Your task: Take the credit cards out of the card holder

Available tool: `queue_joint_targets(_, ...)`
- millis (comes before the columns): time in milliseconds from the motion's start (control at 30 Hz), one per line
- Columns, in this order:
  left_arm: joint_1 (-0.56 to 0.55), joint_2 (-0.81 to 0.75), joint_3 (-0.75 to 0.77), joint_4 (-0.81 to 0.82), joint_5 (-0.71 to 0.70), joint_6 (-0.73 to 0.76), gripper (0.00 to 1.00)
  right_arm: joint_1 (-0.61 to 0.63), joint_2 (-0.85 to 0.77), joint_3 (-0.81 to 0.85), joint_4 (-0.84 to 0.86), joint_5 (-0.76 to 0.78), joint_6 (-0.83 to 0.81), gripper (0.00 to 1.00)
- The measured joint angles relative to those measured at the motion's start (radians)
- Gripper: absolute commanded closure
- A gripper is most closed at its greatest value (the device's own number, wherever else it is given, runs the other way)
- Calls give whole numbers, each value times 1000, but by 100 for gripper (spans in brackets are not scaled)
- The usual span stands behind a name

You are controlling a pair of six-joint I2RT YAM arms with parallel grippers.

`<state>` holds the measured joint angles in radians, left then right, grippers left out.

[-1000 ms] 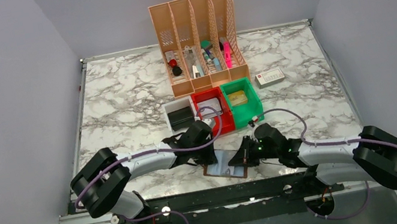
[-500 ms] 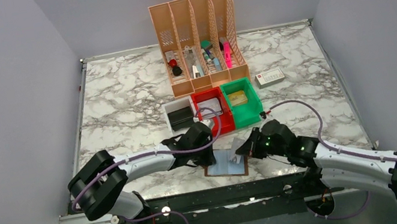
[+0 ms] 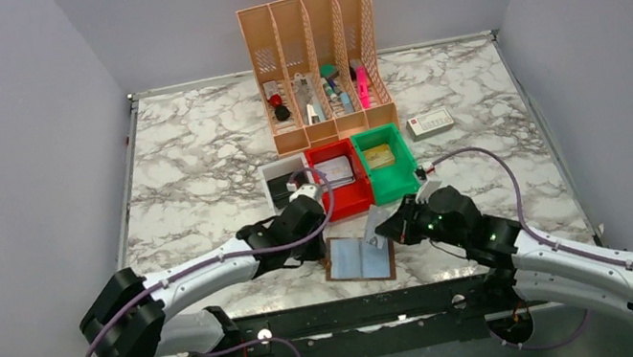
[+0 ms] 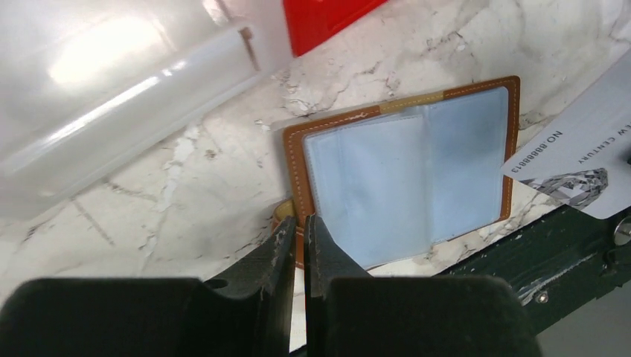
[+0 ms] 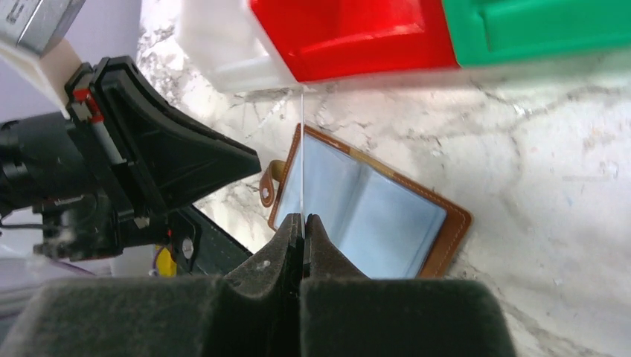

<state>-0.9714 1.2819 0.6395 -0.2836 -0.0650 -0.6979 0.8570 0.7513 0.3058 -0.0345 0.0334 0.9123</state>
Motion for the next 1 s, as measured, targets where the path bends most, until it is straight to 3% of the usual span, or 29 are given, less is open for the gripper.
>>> queue_joint_targets(200, 91, -112, 21, -106, -63, 34, 79, 0, -24, 8, 84, -40, -159, 99)
queue_joint_targets(333, 295, -217, 23, -170, -52, 86, 54, 0, -19, 49, 122, -57, -276, 99)
queue_joint_targets(433, 427, -299, 31, -216, -47, 120, 44, 0, 27, 121, 129, -47, -366, 99)
queue_joint_targets(600, 489, -360, 115, -284, -87, 186, 20, 0, 194, 274, 126, 5, -510, 99)
queue_joint_targets(733, 492, -409, 121, -304, -154, 214, 13, 0, 354, 381, 112, 55, -615, 99)
queue_joint_targets(1000, 492, -430, 116, -320, -192, 228, 12, -1, 589, 530, 84, 158, -779, 99)
